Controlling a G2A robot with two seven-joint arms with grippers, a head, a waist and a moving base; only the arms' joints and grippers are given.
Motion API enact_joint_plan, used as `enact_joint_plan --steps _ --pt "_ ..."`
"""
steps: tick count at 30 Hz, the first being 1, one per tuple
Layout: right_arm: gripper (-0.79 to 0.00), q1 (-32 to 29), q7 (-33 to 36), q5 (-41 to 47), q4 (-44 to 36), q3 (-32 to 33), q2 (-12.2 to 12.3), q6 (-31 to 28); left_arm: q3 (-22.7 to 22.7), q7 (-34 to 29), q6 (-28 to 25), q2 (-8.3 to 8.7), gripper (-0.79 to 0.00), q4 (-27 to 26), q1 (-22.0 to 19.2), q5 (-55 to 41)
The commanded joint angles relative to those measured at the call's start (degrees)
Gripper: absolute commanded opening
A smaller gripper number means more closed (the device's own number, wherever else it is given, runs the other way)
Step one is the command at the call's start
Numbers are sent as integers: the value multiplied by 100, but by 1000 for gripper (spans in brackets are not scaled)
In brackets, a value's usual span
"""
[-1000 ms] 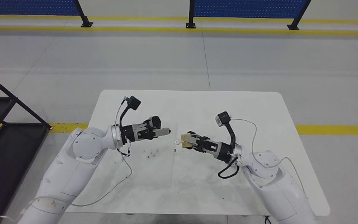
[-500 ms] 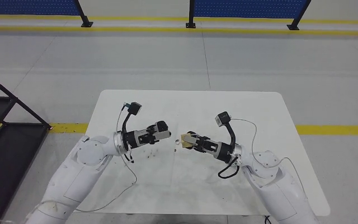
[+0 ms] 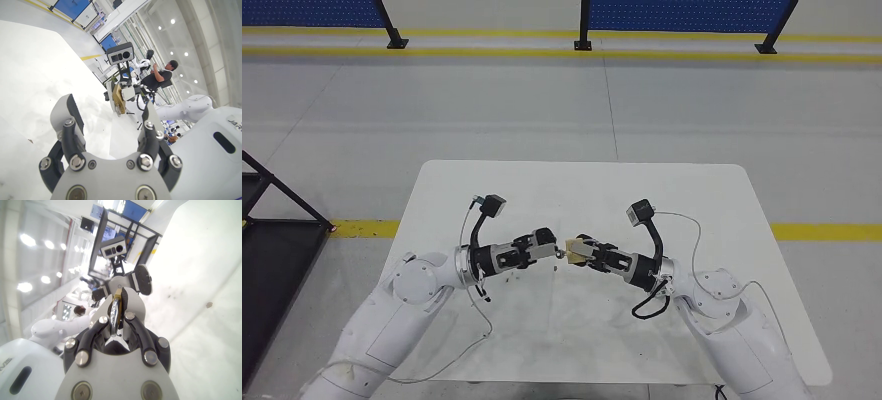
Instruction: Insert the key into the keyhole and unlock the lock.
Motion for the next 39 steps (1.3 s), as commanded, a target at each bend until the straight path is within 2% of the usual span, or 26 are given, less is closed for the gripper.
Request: enact_joint_plan --steps 1,7,15,24,31,39 --pt "-785 0 0 0 0 0 0 0 3 5 -29 -6 -474 -1 4 6" --pt "-785 0 0 0 0 0 0 0 -44 -5 -76 -11 -496 -19 53 -81" --pt "-785 -87 -395 -376 -139 29 6 214 -98 -25 -79 -20 -505 -23 74 -134" --pt "-785 -157 -637 -387 -200 59 -1 196 -55 -156 -36 -42 -536 18 32 -159" --pt "-785 -157 -527 -349 -214 33 -2 91 -35 -233 -67 -61 -529 53 10 -246" --pt "-785 -157 -527 -349 -214 33 -2 91 -1 -482 -115 -76 -563 102 -57 -404"
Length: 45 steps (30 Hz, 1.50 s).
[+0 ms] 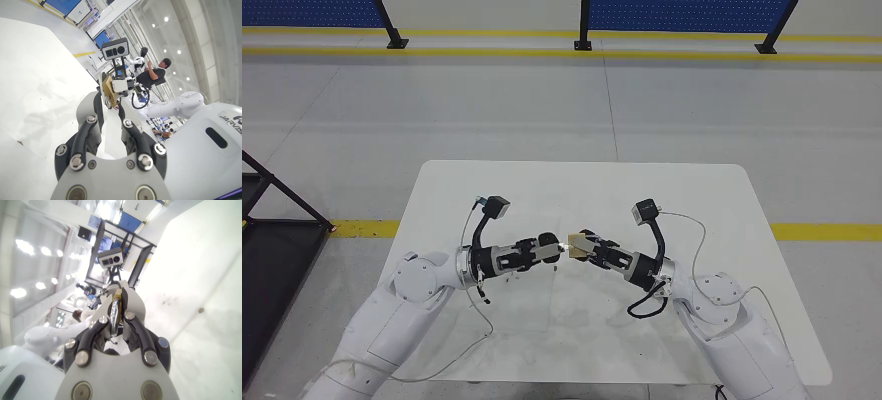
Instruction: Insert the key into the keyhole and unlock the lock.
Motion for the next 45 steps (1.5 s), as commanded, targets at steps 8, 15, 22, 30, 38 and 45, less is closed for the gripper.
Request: enact_joint_plan --steps 8,15,22,30,38,45 --pt "-785 0 0 0 0 0 0 0 25 -134 -37 -21 -628 88 -71 -97" --pt "-785 0 0 0 0 0 0 0 76 -116 32 -48 -736 149 -163 20" --pt "-785 0 0 0 0 0 0 0 161 -170 60 -83 -785 188 -269 10" --pt "-785 0 0 0 0 0 0 0 162 -32 -257 -97 -785 113 -298 621" --pt "-785 0 0 0 0 0 0 0 72 542 -615 -102 -785 -110 -189 1735" --pt "-785 0 0 0 0 0 0 0 8 932 -685 -107 -785 -263 -109 2186"
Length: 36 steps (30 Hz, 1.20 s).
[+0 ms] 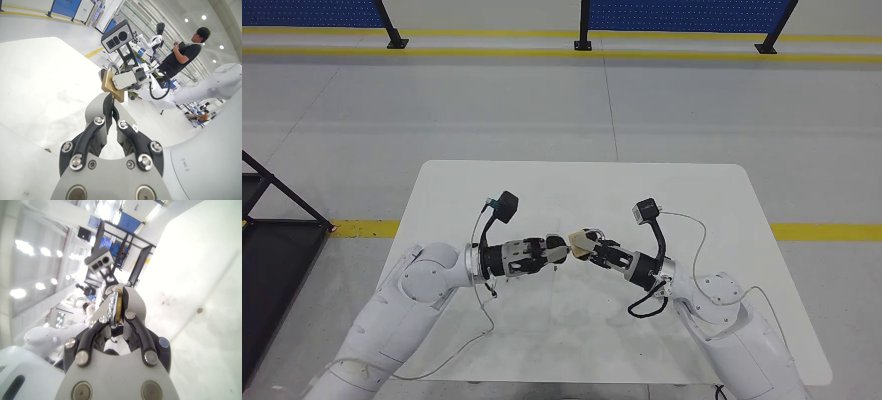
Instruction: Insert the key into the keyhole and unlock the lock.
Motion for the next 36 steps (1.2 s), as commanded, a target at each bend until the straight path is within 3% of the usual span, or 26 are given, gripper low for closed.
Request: enact_joint_plan --steps 1,18,36 --pt "-785 0 0 0 0 0 0 0 -33 103 -41 1 -785 -30 10 170" --pt "-785 0 0 0 0 0 0 0 -227 1067 -581 -1 -785 -359 220 1954" --pt "-785 0 0 0 0 0 0 0 -397 2837 -675 -62 -785 -769 502 4543"
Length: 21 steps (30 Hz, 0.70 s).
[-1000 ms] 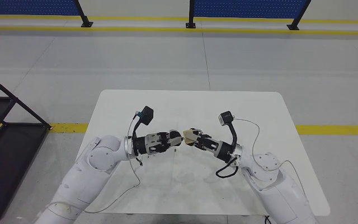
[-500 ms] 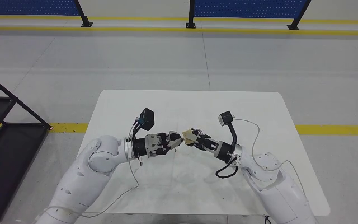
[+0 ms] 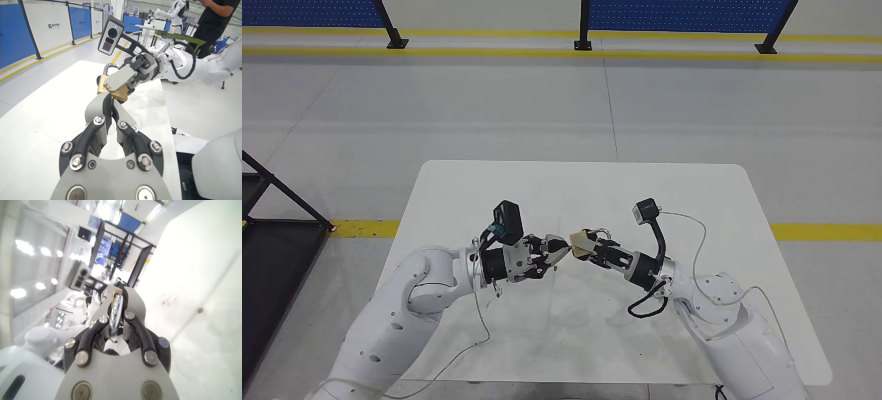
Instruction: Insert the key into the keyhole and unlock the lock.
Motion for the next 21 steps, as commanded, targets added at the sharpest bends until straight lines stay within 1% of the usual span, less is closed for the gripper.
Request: enact_joint_plan --steps 1,6,12,21 --pt "-785 0 0 0 0 0 0 0 -31 228 20 -5 -785 -38 33 274" --pt "-785 0 0 0 0 0 0 0 -64 646 71 -15 -785 -99 115 804" --pt "-785 0 0 0 0 0 0 0 -86 988 76 -18 -785 -123 159 1303" --pt "-785 0 0 0 0 0 0 0 -92 1632 205 -18 -785 -225 225 2429"
